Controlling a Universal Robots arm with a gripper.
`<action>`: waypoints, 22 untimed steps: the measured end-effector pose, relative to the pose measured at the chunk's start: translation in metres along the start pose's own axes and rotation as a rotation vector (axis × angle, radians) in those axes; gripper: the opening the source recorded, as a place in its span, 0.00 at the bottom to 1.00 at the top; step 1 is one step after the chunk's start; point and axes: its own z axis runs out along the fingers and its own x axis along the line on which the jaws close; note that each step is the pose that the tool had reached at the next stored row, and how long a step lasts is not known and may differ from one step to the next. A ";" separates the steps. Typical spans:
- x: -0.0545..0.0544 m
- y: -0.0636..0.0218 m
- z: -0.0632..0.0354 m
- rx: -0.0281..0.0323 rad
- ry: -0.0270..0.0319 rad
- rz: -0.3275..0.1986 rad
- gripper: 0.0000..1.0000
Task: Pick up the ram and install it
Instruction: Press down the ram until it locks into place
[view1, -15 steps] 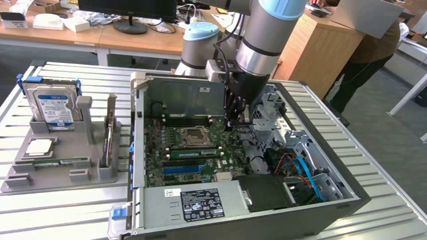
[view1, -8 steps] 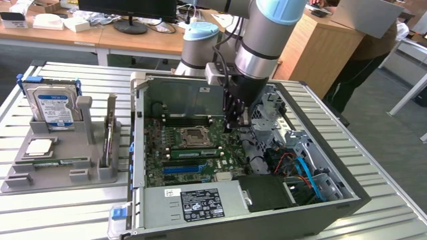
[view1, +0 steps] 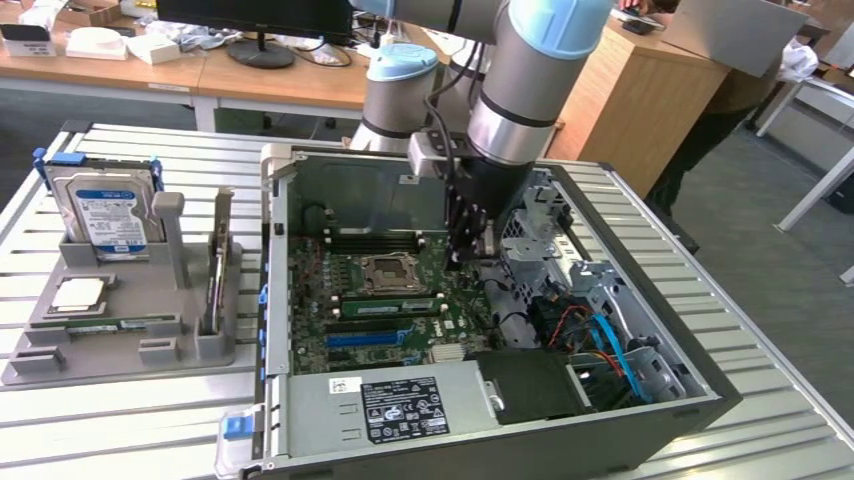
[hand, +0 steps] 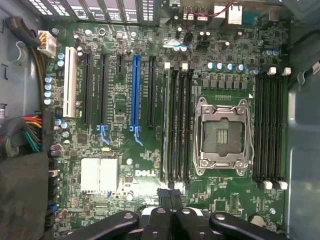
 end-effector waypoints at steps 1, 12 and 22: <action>0.000 0.0000 0.0020 0.0001 -0.0001 0.000 0.10; 0.001 -0.0002 0.0134 0.0000 0.0000 0.000 0.10; 0.001 -0.0004 0.0218 0.0001 0.0000 0.000 0.10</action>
